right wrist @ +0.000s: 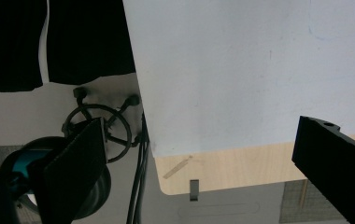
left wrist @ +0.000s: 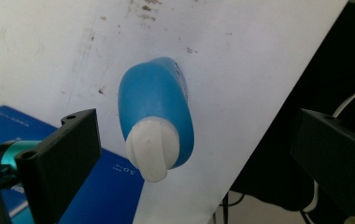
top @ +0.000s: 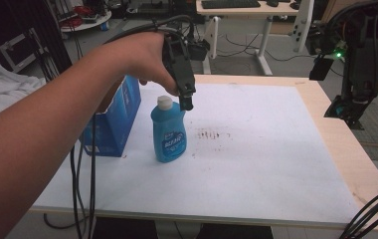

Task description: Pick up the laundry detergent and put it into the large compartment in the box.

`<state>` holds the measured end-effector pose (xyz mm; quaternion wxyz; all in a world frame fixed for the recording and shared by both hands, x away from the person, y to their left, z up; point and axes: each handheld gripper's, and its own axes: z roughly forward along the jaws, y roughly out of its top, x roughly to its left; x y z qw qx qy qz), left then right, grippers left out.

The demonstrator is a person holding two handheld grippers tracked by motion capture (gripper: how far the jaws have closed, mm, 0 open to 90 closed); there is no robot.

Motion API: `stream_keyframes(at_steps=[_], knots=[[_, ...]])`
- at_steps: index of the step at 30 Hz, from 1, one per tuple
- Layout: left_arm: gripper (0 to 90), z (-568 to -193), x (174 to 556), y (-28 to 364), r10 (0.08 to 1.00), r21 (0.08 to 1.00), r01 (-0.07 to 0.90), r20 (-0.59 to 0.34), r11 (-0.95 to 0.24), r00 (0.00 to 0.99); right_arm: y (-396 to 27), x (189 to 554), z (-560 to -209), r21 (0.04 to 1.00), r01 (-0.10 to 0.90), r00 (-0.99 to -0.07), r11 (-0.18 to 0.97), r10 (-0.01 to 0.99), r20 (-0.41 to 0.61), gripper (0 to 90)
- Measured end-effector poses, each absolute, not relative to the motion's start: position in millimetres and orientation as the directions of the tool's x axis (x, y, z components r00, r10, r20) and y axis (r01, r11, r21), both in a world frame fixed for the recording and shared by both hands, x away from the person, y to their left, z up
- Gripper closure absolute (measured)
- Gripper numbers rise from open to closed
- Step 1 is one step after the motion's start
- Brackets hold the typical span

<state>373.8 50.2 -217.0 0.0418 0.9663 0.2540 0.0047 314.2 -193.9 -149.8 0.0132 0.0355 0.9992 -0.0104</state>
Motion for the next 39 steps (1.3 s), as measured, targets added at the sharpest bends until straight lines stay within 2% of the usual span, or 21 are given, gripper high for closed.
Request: stream_keyframes(at_steps=[6, 10, 27, 39], knots=[[1.8, -227, 374, 64, 0.602, 0.105, 0.603, -0.042, -0.791, 0.797, -190, 310, -146, -0.008, 0.044, -0.998, 0.999, 0.044, -0.04, 2.2], [1.8, -234, 378, 68, 0.631, 0.103, 0.633, -0.054, -0.767, 0.774, -190, 308, -146, -0.01, 0.042, -0.998, 0.999, 0.041, -0.044, 2.2], [1.8, -273, 398, 76, 0.638, 0.063, 0.644, -0.094, -0.763, 0.764, -189, 309, -151, -0.015, 0.051, -0.998, 0.999, 0.05, -0.034, 2.2], [1.8, -292, 397, 72, 0.631, 0.044, 0.635, -0.079, -0.771, 0.772, -187, 312, -153, -0.013, 0.052, -0.998, 0.999, 0.052, -0.03, 2.2]])
